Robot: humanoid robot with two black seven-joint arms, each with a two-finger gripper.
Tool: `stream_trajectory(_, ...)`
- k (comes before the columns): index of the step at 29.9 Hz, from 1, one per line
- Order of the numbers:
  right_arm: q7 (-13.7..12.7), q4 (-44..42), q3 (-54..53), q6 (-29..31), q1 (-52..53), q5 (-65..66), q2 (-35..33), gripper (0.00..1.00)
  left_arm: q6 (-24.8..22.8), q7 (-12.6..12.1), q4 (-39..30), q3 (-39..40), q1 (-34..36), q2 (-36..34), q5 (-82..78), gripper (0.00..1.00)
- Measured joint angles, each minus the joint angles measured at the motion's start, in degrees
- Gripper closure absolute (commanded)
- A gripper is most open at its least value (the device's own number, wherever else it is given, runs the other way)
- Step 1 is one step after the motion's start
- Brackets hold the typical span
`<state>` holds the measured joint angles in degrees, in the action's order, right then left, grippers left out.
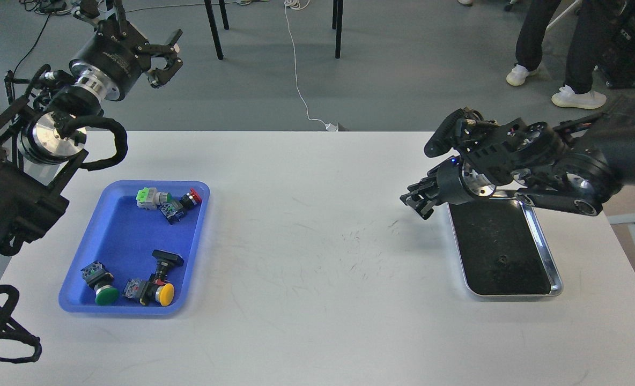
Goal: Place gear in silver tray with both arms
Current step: 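Lower the gear into the silver tray and open the right gripper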
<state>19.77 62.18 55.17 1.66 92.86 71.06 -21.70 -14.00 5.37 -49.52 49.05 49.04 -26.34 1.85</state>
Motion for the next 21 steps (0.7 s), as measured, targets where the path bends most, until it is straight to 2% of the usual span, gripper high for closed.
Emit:
stream_trajectory(4, 0.0, 0.5, 0.0, -0.7, -1.7, 6.8, -7.5, 0.78, 0.1, 0.0, -0.1, 0.0, 0.0, -0.1, 0.0, 0.03)
stream_trajectory(7, 0.0, -0.4, 0.0, -2.5, -4.9, 8.9, -10.2, 0.78, 0.2, 0.0, -0.1, -0.1, -0.6, -0.1, 0.0, 0.03)
stream_trajectory(13, -0.1, -5.9, -0.5, -5.3, -11.5, 9.3, -9.9, 0.76, 0.4, 0.0, -0.1, -0.2, -1.3, 0.3, 0.0, 0.03)
stream_trajectory(17, -0.1, -7.9, -0.7, -6.3, -13.8, 9.4, -9.4, 0.66, 0.4, 0.0, -0.1, -0.3, -1.4, 0.1, 0.0, 0.03)
stream_trajectory(21, -0.2, -8.1, -1.5, -6.7, -15.0, 9.4, -9.4, 0.61, 0.4, 0.0, -0.1, -0.5, -1.4, 0.0, 0.0, 0.03)
